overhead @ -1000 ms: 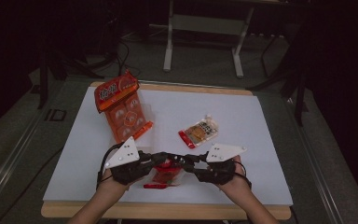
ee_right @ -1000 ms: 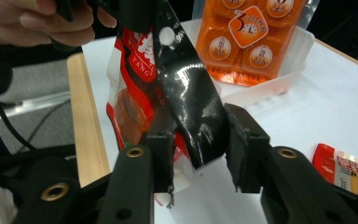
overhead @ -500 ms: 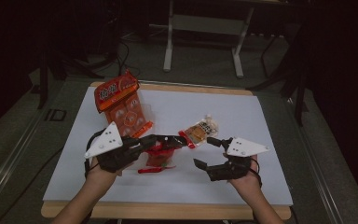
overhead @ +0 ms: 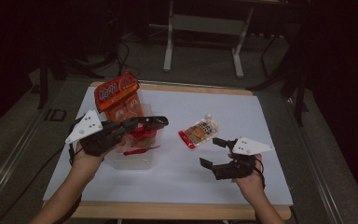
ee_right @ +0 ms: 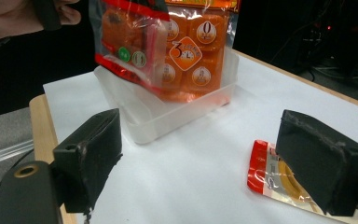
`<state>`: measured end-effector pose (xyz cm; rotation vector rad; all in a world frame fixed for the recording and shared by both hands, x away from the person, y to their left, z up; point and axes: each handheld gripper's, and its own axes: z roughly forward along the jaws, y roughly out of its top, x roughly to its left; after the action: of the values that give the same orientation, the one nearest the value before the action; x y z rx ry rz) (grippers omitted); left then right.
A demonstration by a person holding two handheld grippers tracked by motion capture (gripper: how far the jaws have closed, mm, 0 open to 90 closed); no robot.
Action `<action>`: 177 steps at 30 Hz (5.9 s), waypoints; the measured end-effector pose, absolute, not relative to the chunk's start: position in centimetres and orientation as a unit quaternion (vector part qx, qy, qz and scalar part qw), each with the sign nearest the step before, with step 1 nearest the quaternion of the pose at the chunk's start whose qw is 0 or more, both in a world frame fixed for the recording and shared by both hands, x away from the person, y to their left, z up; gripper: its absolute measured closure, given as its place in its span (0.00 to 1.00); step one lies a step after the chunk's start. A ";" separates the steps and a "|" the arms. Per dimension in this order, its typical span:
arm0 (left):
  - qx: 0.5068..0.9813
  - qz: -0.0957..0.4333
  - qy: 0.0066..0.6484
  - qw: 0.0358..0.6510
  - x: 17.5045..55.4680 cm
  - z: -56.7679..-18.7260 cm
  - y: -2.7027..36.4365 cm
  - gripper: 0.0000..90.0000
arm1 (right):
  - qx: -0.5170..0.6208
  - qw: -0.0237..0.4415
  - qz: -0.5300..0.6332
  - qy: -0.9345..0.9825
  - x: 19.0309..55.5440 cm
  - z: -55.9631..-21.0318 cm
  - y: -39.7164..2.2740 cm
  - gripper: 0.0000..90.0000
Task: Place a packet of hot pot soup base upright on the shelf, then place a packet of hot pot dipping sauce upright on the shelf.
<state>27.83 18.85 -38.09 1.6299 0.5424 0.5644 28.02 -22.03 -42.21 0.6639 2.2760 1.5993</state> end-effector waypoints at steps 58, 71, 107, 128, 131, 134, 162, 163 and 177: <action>0.737 0.244 0.218 0.591 30.5 -42.0 21.9 0.97 | 0.243 0.115 0.548 0.792 28.8 -43.2 -22.1 0.17; 0.721 0.255 0.208 0.610 31.0 -43.6 22.1 0.97 | 0.245 0.109 0.547 0.793 28.8 -43.3 -22.2 0.17; 0.741 0.223 0.238 0.587 31.3 -46.4 22.5 0.91 | 0.248 0.104 0.546 0.794 28.9 -43.5 -22.2 0.17; 0.730 0.186 0.286 0.592 29.5 -44.6 22.1 0.13 | 0.251 0.109 0.545 0.793 29.0 -43.5 -22.4 0.17; 0.730 0.191 0.281 0.593 29.0 -43.9 21.4 0.05 | 0.252 0.117 0.542 0.793 29.0 -43.5 -22.5 0.17; 0.728 0.196 0.275 0.597 28.6 -43.3 21.0 0.03 | 0.254 0.127 0.539 0.793 29.0 -43.5 -22.6 0.16; 0.743 0.170 0.236 0.603 24.0 -43.3 16.2 0.03 | 0.324 0.153 0.519 0.776 32.4 -42.5 -25.2 0.12; 0.745 0.168 0.237 0.601 23.8 -43.6 16.0 0.03 | 0.329 0.155 0.518 0.774 32.6 -42.5 -25.2 0.12; 0.760 0.149 0.244 0.583 22.1 -46.8 15.4 0.03 | 0.357 0.194 0.497 0.767 34.9 -43.1 -26.0 0.14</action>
<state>22.08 15.37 -46.79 1.7746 0.5702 0.3483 34.91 -26.01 -43.14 1.0015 2.1500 1.3932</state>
